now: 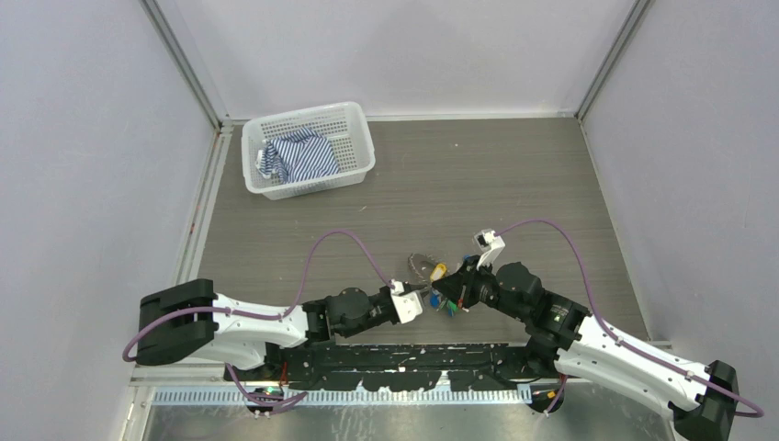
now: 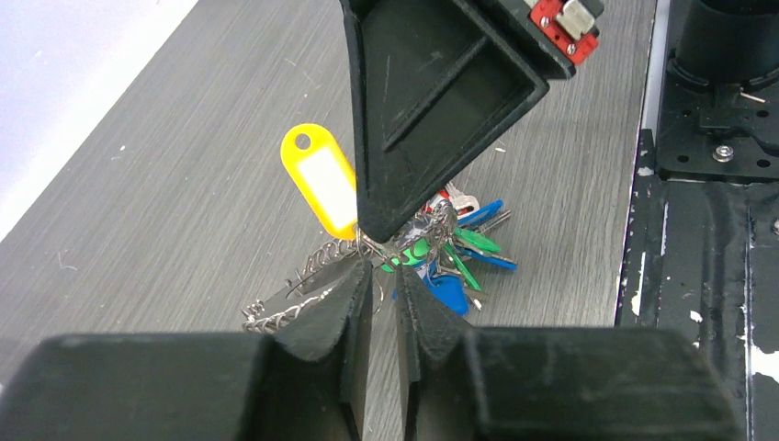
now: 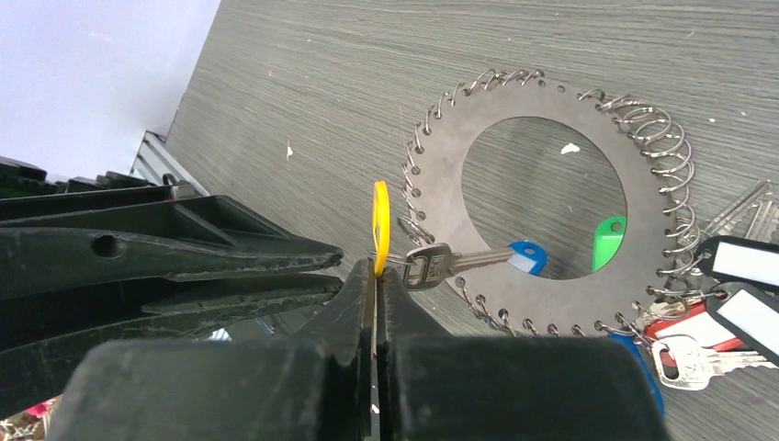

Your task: Remove the keys from the keyring

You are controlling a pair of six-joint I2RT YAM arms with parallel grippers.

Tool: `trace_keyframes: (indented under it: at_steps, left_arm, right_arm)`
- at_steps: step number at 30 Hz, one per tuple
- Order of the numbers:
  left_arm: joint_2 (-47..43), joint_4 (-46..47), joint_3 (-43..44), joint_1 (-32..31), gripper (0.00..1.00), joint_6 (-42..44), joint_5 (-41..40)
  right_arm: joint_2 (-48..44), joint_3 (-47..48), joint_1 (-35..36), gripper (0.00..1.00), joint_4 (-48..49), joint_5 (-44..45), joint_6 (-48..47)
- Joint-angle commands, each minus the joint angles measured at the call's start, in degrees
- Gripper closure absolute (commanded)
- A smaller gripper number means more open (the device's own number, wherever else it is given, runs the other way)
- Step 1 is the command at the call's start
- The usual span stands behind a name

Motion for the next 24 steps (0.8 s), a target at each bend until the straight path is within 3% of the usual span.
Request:
trace_keyframes:
  at_steps: [1,5,24]
  left_arm:
    - [-0.8,1.8,-0.7,-0.2,0.8,-0.6,0.8]
    - [-1.0,4.4,-2.1,-0.2,0.75,-1.6,-0.4]
    - [-0.5,9.4,-3.3,-0.2,0.76,-1.7,0.9]
  right_arm:
    - [-1.9,4.0,0.0,0.99,2.6,-1.6,-1.6]
    - [-3.2,4.7,0.1,0.99,1.5,-1.8,-1.8]
    - [-2.9,7.5,0.0,0.99,0.8,-6.2,-2.0]
